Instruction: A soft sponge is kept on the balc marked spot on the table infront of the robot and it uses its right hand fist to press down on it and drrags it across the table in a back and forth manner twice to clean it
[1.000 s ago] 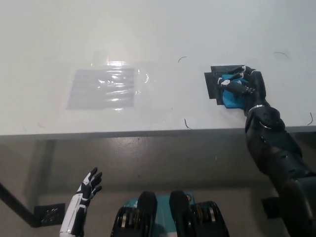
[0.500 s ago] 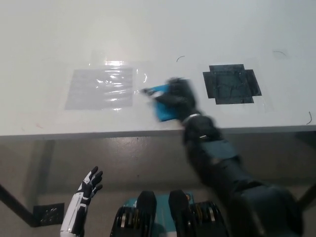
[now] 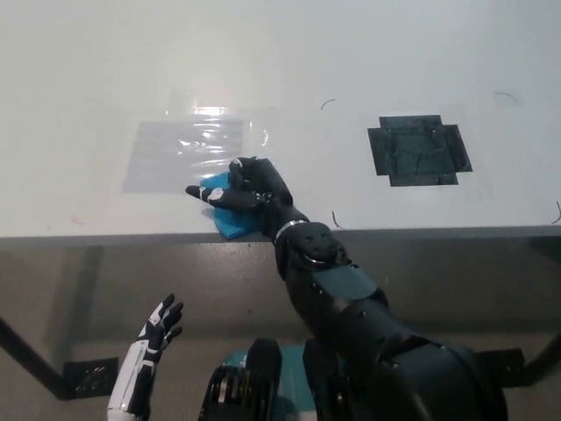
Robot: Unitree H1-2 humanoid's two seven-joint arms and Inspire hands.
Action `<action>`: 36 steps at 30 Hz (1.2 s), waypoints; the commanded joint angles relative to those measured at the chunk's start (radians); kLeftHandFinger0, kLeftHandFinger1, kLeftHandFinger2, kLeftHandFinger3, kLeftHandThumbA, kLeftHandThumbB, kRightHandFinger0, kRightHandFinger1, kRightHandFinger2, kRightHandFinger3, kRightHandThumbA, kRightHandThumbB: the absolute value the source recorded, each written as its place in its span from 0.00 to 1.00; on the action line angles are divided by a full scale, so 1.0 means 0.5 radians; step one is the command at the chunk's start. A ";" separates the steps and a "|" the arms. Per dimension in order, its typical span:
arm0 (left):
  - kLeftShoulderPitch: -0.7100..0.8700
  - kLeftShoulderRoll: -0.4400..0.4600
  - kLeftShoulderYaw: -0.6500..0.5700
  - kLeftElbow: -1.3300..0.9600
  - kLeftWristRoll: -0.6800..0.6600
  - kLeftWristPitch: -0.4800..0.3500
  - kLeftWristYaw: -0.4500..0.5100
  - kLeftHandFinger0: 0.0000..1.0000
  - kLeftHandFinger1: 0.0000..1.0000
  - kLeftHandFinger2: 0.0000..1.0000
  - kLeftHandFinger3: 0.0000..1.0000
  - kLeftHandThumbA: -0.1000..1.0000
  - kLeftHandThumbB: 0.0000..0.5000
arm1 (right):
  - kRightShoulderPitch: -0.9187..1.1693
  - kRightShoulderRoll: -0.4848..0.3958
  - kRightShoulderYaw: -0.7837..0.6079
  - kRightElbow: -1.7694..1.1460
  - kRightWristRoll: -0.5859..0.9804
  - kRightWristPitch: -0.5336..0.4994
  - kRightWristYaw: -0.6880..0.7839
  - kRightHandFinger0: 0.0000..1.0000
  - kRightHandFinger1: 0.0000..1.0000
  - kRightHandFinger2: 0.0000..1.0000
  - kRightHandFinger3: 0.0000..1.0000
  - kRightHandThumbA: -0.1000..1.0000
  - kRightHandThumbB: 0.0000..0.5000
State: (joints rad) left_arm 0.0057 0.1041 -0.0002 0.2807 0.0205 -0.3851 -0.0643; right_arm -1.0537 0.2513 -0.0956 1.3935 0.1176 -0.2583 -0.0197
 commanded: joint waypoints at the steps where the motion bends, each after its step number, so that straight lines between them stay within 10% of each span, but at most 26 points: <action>1: -0.036 0.016 -0.010 -0.047 0.003 -0.075 -0.012 1.00 1.00 1.00 1.00 1.00 0.60 | 0.019 -0.132 -0.006 0.013 -0.003 0.038 0.000 0.00 0.00 0.03 0.01 1.00 0.34; 7: -0.028 0.017 -0.014 -0.046 0.002 -0.083 -0.018 1.00 1.00 1.00 1.00 1.00 0.58 | 0.091 -0.406 -0.095 0.019 0.067 0.073 0.043 0.00 0.00 0.06 0.00 1.00 0.36; 11: -0.029 0.023 -0.011 -0.027 0.007 -0.109 -0.014 1.00 1.00 1.00 1.00 1.00 0.57 | 0.145 -0.618 -0.183 0.018 0.126 0.063 0.076 0.00 0.00 0.22 0.18 1.00 0.29; 21: 0.001 0.015 0.016 -0.035 -0.001 -0.090 0.007 1.00 1.00 0.97 1.00 1.00 0.58 | 0.343 -1.169 -0.380 0.021 0.232 0.013 0.052 0.00 0.00 0.09 0.13 1.00 0.33; 31: -0.001 0.010 0.019 -0.021 0.011 -0.078 0.006 1.00 1.00 0.94 1.00 1.00 0.59 | 0.519 -1.451 -0.589 -0.017 0.312 -0.015 -0.247 0.00 0.00 0.32 0.49 1.00 0.22; 36: 0.000 0.012 0.021 -0.016 0.022 -0.078 0.014 1.00 1.00 0.92 1.00 1.00 0.59 | 0.554 -1.479 -0.641 -0.042 0.346 -0.031 -0.218 0.00 0.00 0.20 0.31 1.00 0.25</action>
State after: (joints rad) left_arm 0.0116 0.1041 0.0097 0.2827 0.0294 -0.4007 -0.0632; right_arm -0.8227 -0.4819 -0.3951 1.3575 0.2569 -0.3074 -0.0605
